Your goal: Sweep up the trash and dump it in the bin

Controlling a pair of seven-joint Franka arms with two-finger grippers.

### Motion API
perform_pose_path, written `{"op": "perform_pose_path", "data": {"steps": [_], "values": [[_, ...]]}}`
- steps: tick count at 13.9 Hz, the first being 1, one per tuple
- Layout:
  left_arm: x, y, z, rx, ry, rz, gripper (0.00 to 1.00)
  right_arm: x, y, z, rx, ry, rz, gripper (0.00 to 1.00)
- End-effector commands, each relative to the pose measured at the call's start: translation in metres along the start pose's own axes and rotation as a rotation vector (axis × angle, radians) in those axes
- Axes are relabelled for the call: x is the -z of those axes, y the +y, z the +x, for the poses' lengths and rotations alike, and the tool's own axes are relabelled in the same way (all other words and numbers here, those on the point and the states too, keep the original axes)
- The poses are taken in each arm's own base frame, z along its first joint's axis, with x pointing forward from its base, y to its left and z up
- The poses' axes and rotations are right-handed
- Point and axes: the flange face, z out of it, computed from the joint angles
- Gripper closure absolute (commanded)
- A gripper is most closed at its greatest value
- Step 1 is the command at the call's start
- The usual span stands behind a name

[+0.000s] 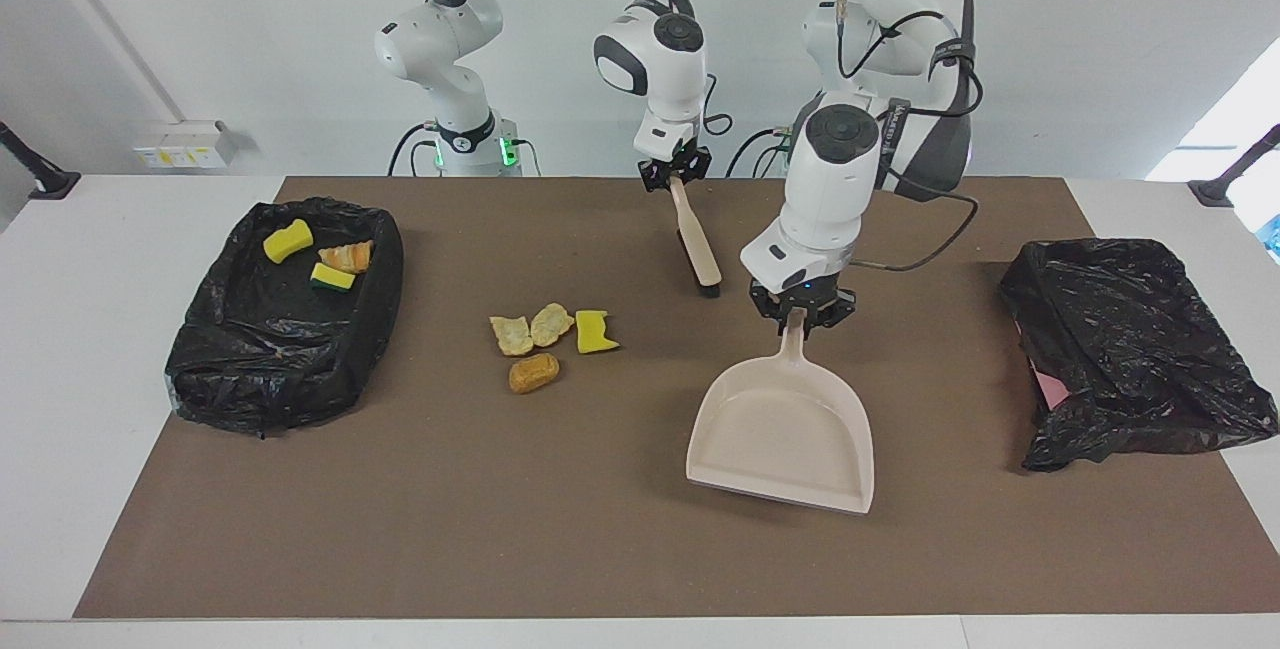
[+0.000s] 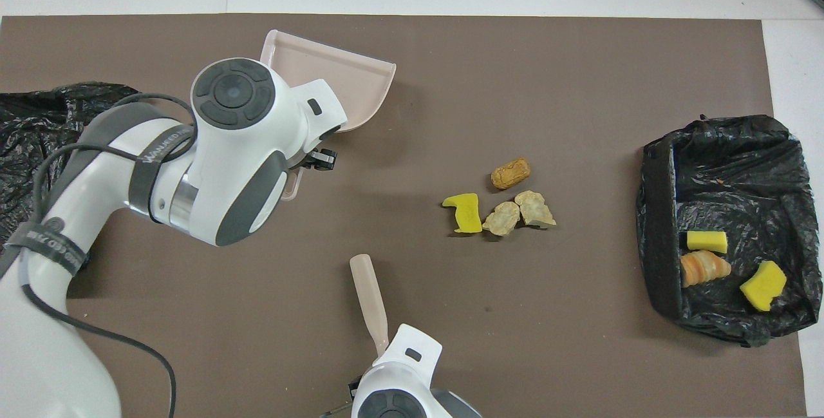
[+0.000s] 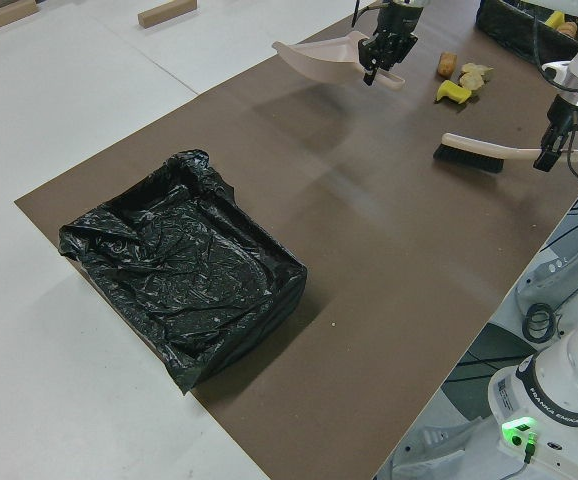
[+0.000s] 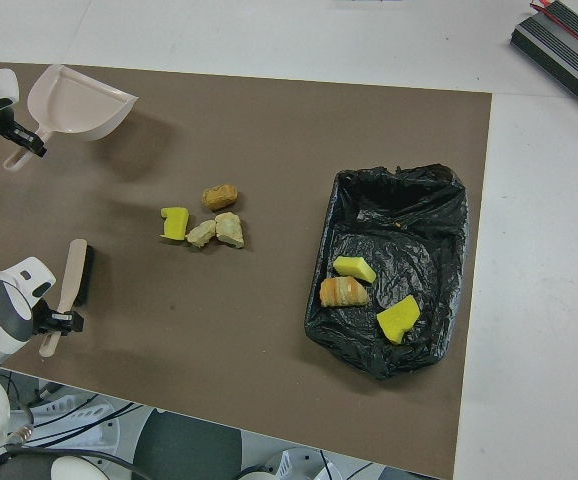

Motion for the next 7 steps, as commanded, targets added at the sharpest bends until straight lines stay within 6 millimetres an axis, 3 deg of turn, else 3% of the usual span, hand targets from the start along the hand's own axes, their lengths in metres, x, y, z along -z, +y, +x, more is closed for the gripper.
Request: {"op": "perform_pose_path", "data": {"steps": [1, 2, 3, 5, 7], "values": [[0.02, -0.032, -0.012, -0.122, -0.021, 0.016, 1.0, -0.003, 0.004, 0.001, 0.024, 0.0, -0.009, 0.72], [0.021, -0.036, -0.015, -0.182, -0.036, 0.015, 1.0, -0.003, 0.004, 0.001, 0.022, -0.002, -0.003, 0.59], [0.02, -0.044, -0.018, -0.247, -0.051, 0.012, 1.0, -0.003, 0.004, 0.002, 0.023, -0.001, -0.001, 0.53], [0.019, -0.053, -0.026, -0.361, -0.079, 0.004, 1.0, -0.003, 0.004, 0.002, 0.022, -0.002, 0.0, 0.53], [0.01, -0.066, -0.039, -0.475, -0.109, -0.009, 1.0, -0.003, 0.004, 0.003, 0.02, -0.002, 0.0, 0.43]]}}
